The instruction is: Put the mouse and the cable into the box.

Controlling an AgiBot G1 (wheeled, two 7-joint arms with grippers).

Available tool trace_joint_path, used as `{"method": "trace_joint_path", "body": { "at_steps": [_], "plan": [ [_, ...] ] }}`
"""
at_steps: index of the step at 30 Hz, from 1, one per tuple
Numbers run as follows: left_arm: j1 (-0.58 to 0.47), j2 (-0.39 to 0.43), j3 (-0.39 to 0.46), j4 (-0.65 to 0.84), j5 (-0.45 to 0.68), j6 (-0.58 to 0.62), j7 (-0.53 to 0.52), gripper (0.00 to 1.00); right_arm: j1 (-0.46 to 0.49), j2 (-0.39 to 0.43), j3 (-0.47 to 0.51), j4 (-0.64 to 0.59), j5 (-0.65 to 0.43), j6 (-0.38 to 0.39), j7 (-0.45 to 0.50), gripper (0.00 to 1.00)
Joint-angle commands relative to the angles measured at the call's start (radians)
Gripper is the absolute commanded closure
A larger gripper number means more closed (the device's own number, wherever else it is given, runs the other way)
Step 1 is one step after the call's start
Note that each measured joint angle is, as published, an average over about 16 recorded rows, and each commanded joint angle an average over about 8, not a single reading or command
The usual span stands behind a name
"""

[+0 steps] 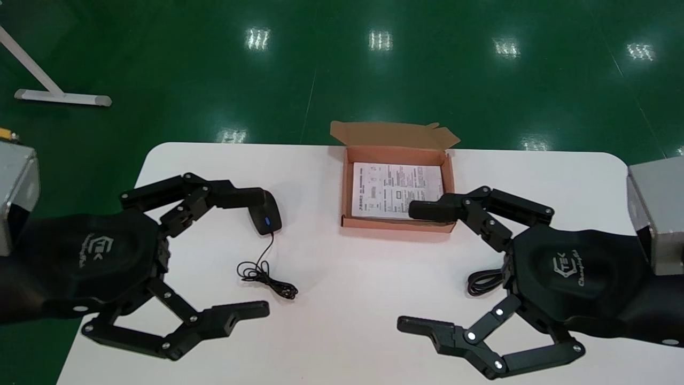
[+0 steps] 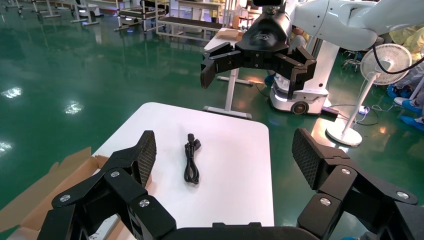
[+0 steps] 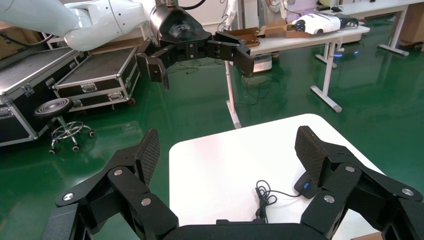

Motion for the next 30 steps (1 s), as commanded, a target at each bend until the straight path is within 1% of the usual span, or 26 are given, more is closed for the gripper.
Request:
{"method": "trace_joint_path", "body": {
  "at_steps": [1,14,18,22,30],
  "plan": [
    [0.000,0.000,0.000,0.000,0.000,0.000,0.000,0.00,0.000,0.000,0.000,0.000,0.000,0.000,0.000,0.00],
    [-0.007,-0.001,0.006,-0.004,0.009,0.006,0.002,0.00,0.001,0.001,-0.001,0.002,-0.004,-0.002,-0.003,0.00],
    [-0.077,-0.004,0.053,-0.024,0.083,0.050,-0.013,0.00,0.013,0.007,-0.005,0.001,-0.048,-0.018,-0.054,0.00],
    [-0.176,0.006,0.124,-0.030,0.183,0.087,-0.027,0.00,0.030,0.016,-0.011,-0.021,-0.108,-0.040,-0.128,0.00],
    [-0.290,0.044,0.235,-0.006,0.314,0.095,-0.013,0.00,0.064,0.023,-0.030,-0.097,-0.210,-0.067,-0.256,0.00]
  ]
}}
